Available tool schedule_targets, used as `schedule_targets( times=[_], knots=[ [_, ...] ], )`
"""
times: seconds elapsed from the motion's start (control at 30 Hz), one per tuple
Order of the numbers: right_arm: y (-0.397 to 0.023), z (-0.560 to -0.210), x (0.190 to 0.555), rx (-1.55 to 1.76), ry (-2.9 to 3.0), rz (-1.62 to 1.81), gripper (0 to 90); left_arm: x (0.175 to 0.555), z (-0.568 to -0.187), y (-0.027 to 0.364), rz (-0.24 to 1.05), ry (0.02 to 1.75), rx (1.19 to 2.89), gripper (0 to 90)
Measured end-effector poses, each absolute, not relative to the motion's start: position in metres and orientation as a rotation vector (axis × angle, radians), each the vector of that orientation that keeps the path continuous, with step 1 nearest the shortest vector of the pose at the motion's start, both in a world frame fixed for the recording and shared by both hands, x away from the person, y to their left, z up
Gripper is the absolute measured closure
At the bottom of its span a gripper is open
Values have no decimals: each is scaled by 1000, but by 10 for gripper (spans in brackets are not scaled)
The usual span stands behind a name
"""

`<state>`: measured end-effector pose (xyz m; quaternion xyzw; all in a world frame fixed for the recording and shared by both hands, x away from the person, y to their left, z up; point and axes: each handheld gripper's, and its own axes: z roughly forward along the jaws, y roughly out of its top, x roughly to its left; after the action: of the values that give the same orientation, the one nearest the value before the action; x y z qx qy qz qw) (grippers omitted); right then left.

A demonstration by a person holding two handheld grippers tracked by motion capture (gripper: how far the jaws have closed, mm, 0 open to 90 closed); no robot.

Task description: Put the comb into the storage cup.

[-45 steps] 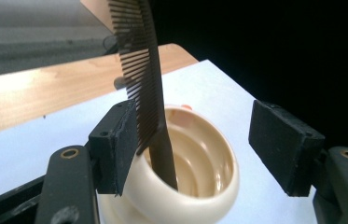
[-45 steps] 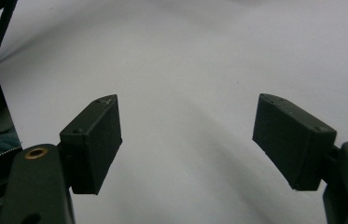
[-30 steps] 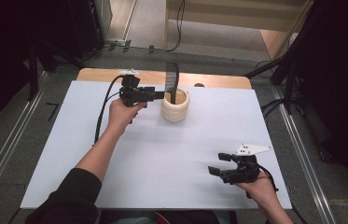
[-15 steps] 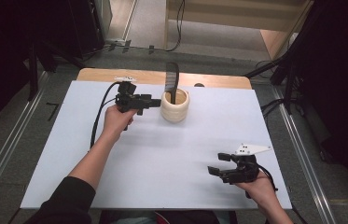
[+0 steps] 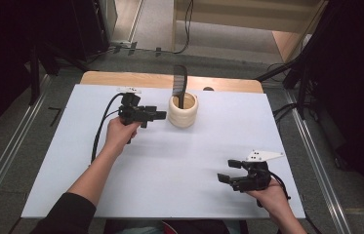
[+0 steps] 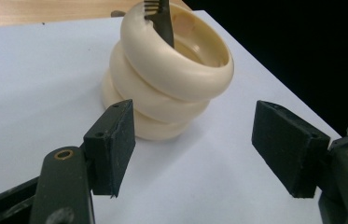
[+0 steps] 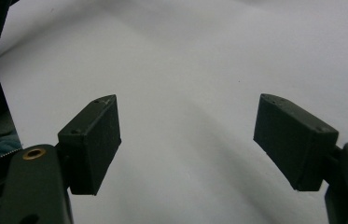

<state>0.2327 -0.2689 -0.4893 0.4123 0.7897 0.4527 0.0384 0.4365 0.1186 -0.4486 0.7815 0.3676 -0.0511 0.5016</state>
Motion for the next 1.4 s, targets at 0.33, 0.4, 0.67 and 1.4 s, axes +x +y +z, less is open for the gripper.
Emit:
schedule_targets(
  times=[0.33,0.4,0.67,1.4],
  knots=[
    [-269,-489,233,1270,2421,1400,210,422,-450,126,-134,882,1909,313],
    [-269,-489,233,1267,2424,1398,210,418,-449,127,-132,877,1911,313],
    [-269,-489,233,1267,2421,1405,210,403,-446,134,-135,861,1912,313],
    [-269,-490,234,1274,2424,1409,210,367,-444,145,-181,868,1935,313]
  ],
)
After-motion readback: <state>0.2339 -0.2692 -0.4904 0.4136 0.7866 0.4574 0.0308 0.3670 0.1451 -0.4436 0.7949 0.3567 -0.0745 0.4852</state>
